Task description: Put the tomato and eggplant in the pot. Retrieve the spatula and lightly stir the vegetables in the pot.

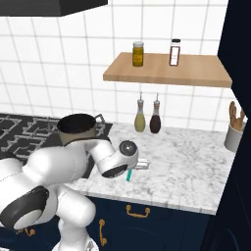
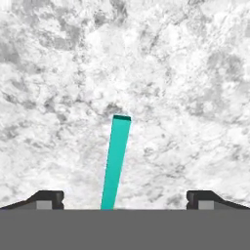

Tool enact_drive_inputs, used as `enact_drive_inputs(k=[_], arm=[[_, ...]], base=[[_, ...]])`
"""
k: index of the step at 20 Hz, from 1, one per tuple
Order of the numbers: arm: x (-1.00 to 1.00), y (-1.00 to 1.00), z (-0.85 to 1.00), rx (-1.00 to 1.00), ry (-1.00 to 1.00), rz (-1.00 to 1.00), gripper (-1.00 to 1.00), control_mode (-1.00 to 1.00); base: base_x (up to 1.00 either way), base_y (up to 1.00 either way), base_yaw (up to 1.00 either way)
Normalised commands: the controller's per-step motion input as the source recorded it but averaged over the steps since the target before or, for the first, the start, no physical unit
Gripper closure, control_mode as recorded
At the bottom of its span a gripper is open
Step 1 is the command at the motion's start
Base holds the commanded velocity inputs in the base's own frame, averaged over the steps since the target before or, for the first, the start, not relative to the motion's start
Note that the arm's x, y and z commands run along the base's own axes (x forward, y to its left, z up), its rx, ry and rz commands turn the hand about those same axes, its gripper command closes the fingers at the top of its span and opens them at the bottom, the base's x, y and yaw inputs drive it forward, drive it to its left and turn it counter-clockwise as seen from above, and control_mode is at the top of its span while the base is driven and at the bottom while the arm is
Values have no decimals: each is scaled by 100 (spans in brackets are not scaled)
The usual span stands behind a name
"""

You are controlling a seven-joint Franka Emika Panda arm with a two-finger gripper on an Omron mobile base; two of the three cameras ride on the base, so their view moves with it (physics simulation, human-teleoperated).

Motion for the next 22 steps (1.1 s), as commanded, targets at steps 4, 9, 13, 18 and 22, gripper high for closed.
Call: enact_drive_inputs(k=[4,9,13,18,22], arm=[[-11,0,-34,15,3,-20,-100,-100],[-5,-6,-30,11,2,-19,-100,-100],[3,-5,-18,3,4,-9,-100,-100],[6,-5,-37,0,4,-1,-100,-100],[0,6,-56,0,0,0,-100,-100]], base=[[0,0,0],[0,0,0],[0,0,0],[0,0,0],[0,0,0]])
